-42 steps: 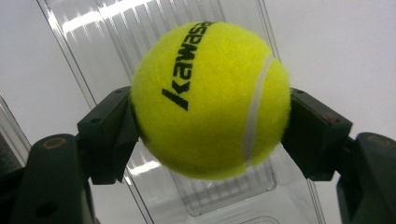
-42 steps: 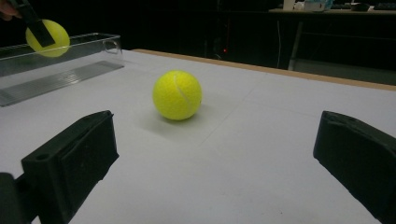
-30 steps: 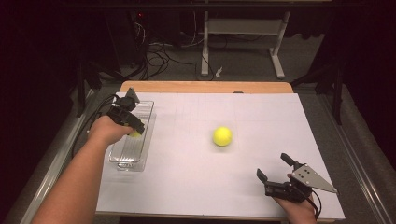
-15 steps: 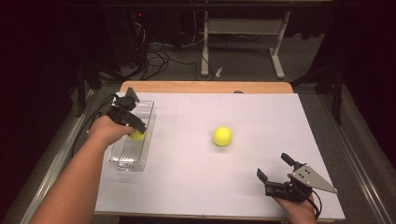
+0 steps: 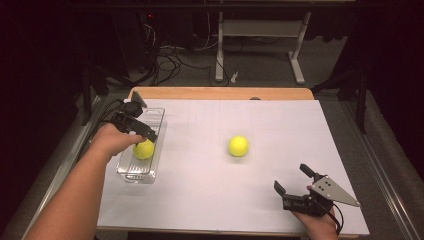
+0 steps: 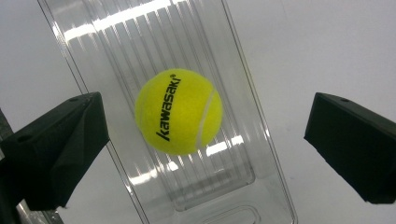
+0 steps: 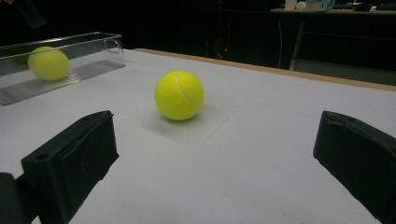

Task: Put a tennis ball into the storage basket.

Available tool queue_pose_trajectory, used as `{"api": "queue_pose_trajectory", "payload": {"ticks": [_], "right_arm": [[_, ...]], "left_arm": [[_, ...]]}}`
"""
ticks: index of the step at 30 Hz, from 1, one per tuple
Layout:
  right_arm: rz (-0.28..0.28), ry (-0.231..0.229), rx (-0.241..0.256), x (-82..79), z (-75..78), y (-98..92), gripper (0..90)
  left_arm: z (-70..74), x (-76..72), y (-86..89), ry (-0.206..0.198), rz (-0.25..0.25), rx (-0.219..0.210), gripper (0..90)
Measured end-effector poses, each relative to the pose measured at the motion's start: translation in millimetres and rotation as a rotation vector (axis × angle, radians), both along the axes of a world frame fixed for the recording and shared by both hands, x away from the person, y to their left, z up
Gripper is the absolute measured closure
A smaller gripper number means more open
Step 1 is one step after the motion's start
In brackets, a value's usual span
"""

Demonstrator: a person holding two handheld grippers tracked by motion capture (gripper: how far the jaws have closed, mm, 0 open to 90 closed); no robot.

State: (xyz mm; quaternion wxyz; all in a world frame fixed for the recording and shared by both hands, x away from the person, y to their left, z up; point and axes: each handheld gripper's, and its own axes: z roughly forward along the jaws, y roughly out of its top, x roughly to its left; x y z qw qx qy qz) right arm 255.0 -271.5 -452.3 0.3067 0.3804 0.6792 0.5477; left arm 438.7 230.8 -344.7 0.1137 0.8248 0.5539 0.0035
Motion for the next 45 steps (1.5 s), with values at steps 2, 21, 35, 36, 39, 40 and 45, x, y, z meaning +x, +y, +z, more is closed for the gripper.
{"api": "queue_pose_trajectory", "payload": {"ticks": [2, 21, 35, 36, 39, 40, 45], "right_arm": [[0.0, -0.002, -0.001, -0.3, 0.2, -0.1, 0.1], [0.002, -0.007, -0.005, -0.6, 0.7, 1.5, 0.1], [0.004, -0.003, -0.011, -0.1, 0.1, 3.6, 0.1], [0.004, -0.003, -0.011, -0.2, 0.2, 3.7, 0.1], [0.004, -0.003, -0.011, -0.3, 0.2, 4.0, 0.1], [0.004, -0.003, -0.01, -0.2, 0.2, 4.0, 0.1], [0.005, -0.004, -0.01, -0.4, 0.2, 4.0, 0.1]], "left_arm": [[0.4, -1.4, -0.8, 0.001, -0.005, 0.002, 0.6], [-2.9, -20.1, -11.9, -0.003, -0.036, 0.007, 0.7], [-4.1, -40.6, -28.3, -0.025, -0.103, 0.012, 0.7], [-3.9, -42.4, -30.7, -0.023, -0.111, 0.01, 0.7], [-3.4, -46.1, -36.8, -0.022, -0.134, 0.009, 0.7], [-3.4, -47.2, -38.8, -0.017, -0.144, 0.009, 0.7], [-1.7, -54.5, -50.0, -0.022, -0.188, 0.014, 0.7]]}}
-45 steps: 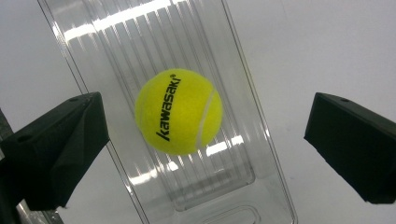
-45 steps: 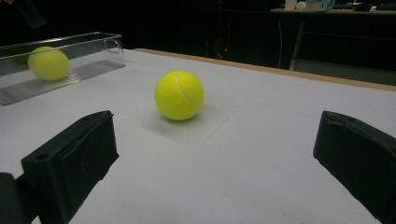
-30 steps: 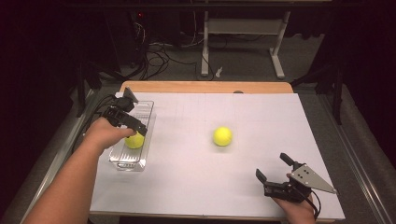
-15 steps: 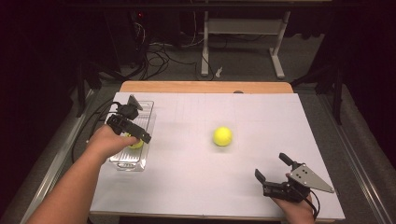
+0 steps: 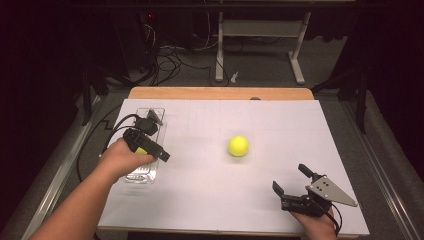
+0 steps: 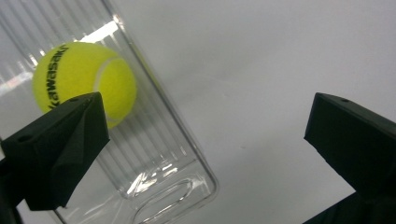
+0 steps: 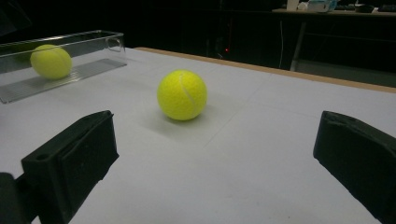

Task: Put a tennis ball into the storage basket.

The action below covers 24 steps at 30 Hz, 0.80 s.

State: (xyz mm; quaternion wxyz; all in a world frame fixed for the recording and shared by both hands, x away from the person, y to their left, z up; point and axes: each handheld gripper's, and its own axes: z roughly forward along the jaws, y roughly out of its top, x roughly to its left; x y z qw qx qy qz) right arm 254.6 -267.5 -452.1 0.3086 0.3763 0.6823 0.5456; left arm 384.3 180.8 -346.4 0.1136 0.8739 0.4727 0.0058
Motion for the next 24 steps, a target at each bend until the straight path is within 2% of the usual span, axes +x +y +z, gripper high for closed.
{"api": "queue_pose_trajectory", "payload": {"ticks": [18, 20, 23, 24], "right_arm": [[0.002, -0.001, -0.002, 0.1, 0.1, 0.3, 0.1], [0.002, -0.002, -0.002, 0.1, 0.2, 0.1, 0.1], [0.003, -0.001, -0.004, 0.3, 0.0, 0.1, 0.1], [0.003, -0.001, -0.003, 0.4, 0.0, 0.1, 0.1]], "left_arm": [[-11.5, -34.7, -66.3, 0.006, -0.228, 0.0, 0.7], [-13.8, -37.4, -71.3, 0.003, -0.246, 0.012, 0.7], [-18.5, -41.4, -76.7, 0.007, -0.253, 0.006, 0.7], [-19.6, -42.3, -78.2, 0.009, -0.263, 0.018, 0.9]]}}
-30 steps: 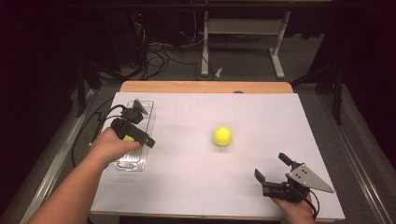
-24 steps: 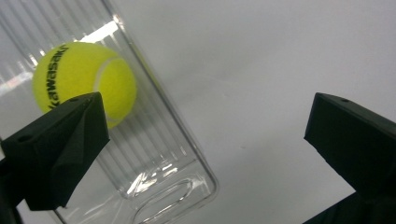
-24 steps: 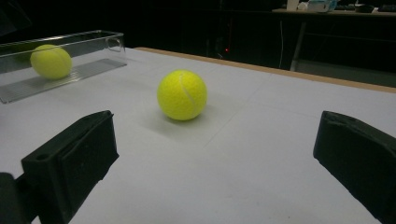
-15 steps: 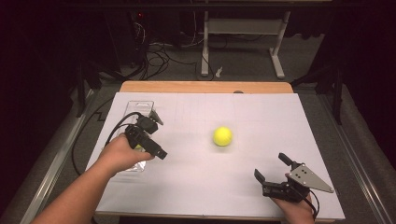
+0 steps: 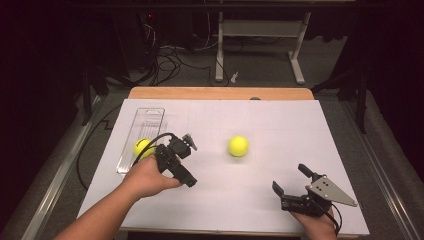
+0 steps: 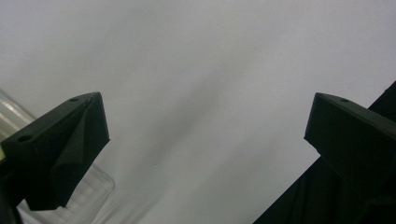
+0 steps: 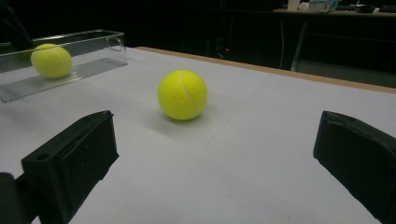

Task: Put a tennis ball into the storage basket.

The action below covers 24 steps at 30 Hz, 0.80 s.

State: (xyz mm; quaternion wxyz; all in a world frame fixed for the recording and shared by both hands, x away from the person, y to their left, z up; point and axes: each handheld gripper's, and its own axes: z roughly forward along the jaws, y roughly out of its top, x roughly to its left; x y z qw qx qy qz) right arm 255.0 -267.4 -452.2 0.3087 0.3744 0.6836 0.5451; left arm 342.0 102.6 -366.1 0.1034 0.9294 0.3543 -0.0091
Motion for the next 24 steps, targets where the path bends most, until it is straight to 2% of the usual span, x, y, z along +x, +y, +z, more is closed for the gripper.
{"api": "queue_pose_trajectory", "payload": {"ticks": [2, 7, 12, 15, 19, 24], "right_arm": [[0.001, 0.0, -0.001, 0.2, -0.1, 0.0, 0.1], [0.001, -0.001, -0.002, 0.1, -0.1, 0.3, 0.1], [0.003, 0.002, -0.002, 0.2, -0.3, 0.9, 0.1], [0.005, 0.002, -0.003, 0.4, -0.2, 1.5, 0.1], [0.002, 0.003, 0.019, 2.0, 0.3, 2.7, 0.1], [0.002, -0.001, 0.017, 5.7, 1.0, 5.5, 0.1]], "left_arm": [[-3.7, -1.9, -3.1, -0.001, -0.009, 0.013, 1.1], [-10.4, -2.4, -4.8, 0.014, -0.016, -0.002, 1.0], [-9.5, -1.7, -2.8, 0.019, -0.012, -0.008, 0.9], [-8.4, -1.7, -0.7, 0.011, 0.002, -0.029, 0.9], [-6.8, -1.7, 2.1, 0.026, -0.003, -0.033, 0.7], [-4.9, -0.2, 6.0, 0.027, 0.006, -0.042, 0.7]]}}
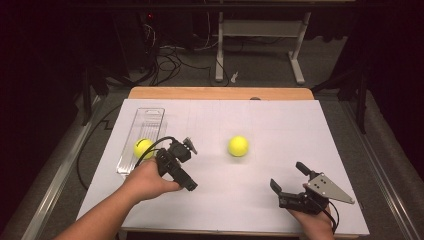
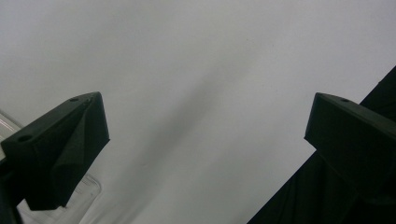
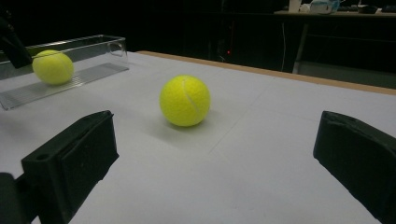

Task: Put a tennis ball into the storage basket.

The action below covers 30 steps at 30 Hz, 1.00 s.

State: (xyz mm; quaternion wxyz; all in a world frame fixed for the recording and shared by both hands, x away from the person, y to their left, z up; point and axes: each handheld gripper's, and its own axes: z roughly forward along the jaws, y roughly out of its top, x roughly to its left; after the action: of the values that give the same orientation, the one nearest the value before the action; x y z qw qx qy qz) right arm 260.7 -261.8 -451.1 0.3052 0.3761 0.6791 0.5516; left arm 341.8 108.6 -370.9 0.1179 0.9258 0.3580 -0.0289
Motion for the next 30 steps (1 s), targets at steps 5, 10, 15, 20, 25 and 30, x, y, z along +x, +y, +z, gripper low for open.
{"api": "queue_pose_trajectory", "payload": {"ticks": [5, 10, 15, 20, 25, 30], "right_arm": [[0.004, 0.001, 0.002, 0.6, -0.3, 3.1, 0.1], [-0.006, -0.003, 0.006, 2.2, 1.1, 3.8, 0.1], [0.004, -0.012, 0.005, 4.0, 8.1, 11.4, 0.1], [0.018, 0.001, -0.017, 8.7, 15.8, 22.9, 0.1], [0.027, 0.02, -0.022, 16.0, 23.4, 29.2, 0.1], [0.026, 0.029, -0.06, 35.5, 28.6, 36.1, 0.1]], "left_arm": [[2.0, -1.4, 1.2, 0.005, -0.001, -0.016, 0.7], [2.4, 0.4, 3.1, 0.007, 0.011, -0.015, 0.7], [1.9, -1.3, 3.1, 0.003, -0.003, -0.02, 0.7], [-1.7, -3.6, 0.7, 0.002, -0.008, -0.026, 0.7], [-3.8, -2.1, 1.8, 0.01, -0.001, -0.032, 0.7], [-2.5, -3.3, 2.3, 0.011, -0.003, -0.042, 0.7]]}}
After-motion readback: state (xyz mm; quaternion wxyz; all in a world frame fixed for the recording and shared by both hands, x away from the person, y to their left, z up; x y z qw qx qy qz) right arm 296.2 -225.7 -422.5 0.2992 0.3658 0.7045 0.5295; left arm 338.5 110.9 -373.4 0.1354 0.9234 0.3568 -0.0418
